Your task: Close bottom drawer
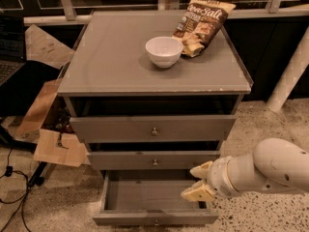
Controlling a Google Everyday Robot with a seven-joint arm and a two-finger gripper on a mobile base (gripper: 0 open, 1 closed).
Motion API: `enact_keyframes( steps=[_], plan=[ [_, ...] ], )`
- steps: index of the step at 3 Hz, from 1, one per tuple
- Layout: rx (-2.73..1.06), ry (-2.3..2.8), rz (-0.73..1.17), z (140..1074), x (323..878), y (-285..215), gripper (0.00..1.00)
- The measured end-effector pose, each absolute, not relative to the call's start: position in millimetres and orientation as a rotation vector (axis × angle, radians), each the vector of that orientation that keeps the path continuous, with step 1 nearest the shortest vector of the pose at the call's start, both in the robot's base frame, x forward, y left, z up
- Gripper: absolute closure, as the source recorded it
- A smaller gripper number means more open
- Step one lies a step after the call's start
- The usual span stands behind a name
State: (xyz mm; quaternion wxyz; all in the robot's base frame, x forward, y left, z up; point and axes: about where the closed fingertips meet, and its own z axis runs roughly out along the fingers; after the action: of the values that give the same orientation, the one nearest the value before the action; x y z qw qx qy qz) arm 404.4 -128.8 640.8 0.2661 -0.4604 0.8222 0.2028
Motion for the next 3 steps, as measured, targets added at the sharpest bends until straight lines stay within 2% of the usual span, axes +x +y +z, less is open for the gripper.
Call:
enact_keyframes(
  steps=[2, 3],
  plan=[
    [-1.243, 2.220, 0.548, 640.8, 404.4, -128.8, 0.88],
    [-1.214, 2.206, 0.524, 639.8, 402.1, -128.3, 1.00]
  ],
)
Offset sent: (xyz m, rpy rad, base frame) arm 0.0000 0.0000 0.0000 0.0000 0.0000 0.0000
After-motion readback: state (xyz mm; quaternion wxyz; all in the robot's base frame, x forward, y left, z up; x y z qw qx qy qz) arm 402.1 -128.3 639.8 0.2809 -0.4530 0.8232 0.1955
